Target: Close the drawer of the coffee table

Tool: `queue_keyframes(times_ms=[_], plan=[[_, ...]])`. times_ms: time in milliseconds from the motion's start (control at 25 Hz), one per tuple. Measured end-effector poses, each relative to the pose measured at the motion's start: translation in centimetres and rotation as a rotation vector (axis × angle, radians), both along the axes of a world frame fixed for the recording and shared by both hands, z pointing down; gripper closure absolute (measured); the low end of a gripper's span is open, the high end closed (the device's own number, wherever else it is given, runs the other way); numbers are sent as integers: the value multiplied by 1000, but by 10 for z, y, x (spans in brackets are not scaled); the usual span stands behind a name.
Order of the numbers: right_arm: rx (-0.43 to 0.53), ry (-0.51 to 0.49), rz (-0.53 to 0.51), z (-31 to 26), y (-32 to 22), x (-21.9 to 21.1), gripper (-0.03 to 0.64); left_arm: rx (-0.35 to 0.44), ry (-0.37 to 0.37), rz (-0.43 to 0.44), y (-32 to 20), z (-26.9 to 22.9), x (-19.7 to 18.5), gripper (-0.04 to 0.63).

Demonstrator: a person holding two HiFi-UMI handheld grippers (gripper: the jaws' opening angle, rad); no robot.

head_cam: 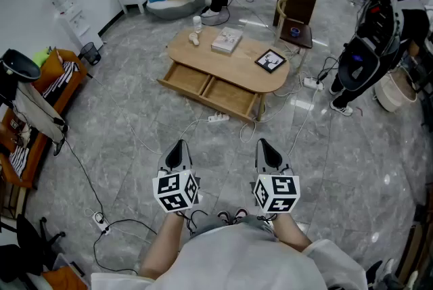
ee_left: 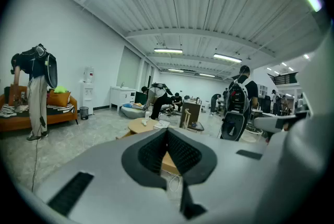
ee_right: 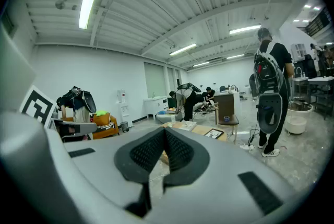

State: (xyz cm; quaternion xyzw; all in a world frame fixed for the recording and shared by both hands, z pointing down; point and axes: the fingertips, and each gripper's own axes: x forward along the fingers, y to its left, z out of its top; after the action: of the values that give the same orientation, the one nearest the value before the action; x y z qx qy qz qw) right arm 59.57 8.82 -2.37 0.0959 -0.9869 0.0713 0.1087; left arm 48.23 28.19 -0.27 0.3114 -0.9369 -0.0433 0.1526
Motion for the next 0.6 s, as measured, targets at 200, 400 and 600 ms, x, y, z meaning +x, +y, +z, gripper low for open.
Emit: queue_keyframes(times_ms=[200,400,600], plan=[[16,7,-7,0,0,1,617,1,7,-10,1,0,2,600],[-18,-15,-20,-2,3,-2,617,7,17,-2,3,1,1,600],[-79,-25,-32,1,6,-5,615,2,21,12,2,3,2,598]])
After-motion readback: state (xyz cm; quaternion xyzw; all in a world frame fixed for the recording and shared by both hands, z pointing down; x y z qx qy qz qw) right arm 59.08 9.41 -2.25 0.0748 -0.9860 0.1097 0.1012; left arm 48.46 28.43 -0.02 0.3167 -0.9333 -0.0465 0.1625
